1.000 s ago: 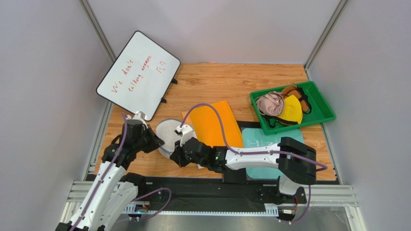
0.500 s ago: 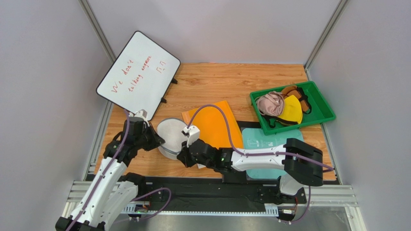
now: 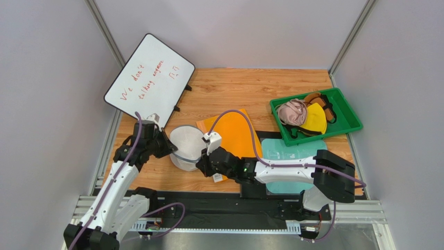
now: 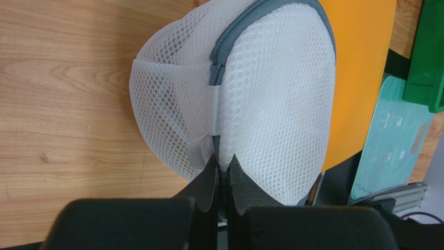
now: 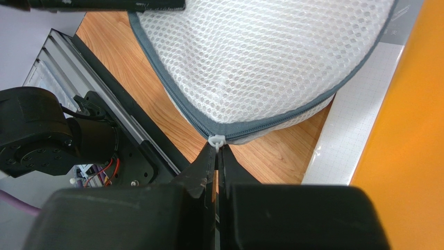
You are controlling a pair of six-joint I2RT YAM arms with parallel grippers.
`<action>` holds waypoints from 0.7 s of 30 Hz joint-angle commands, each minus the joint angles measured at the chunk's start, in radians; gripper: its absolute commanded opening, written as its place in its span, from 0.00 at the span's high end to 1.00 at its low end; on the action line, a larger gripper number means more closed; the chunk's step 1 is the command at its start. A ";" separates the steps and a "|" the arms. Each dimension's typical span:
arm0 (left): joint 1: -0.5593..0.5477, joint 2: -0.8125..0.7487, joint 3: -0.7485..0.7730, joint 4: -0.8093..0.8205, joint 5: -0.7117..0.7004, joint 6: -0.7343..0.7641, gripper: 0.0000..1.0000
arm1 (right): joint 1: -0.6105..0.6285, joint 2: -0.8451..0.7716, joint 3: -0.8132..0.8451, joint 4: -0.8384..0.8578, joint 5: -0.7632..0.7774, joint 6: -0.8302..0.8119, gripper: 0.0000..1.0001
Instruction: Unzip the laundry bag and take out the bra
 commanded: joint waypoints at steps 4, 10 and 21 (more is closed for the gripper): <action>0.027 0.172 0.106 0.164 -0.032 0.097 1.00 | 0.050 0.007 0.068 -0.031 -0.021 -0.022 1.00; 0.027 0.169 0.153 0.147 -0.013 0.125 0.61 | 0.060 0.057 0.109 -0.014 -0.029 0.010 1.00; 0.025 -0.107 0.052 -0.110 -0.061 0.087 0.26 | 0.059 0.146 0.226 -0.059 0.005 0.019 1.00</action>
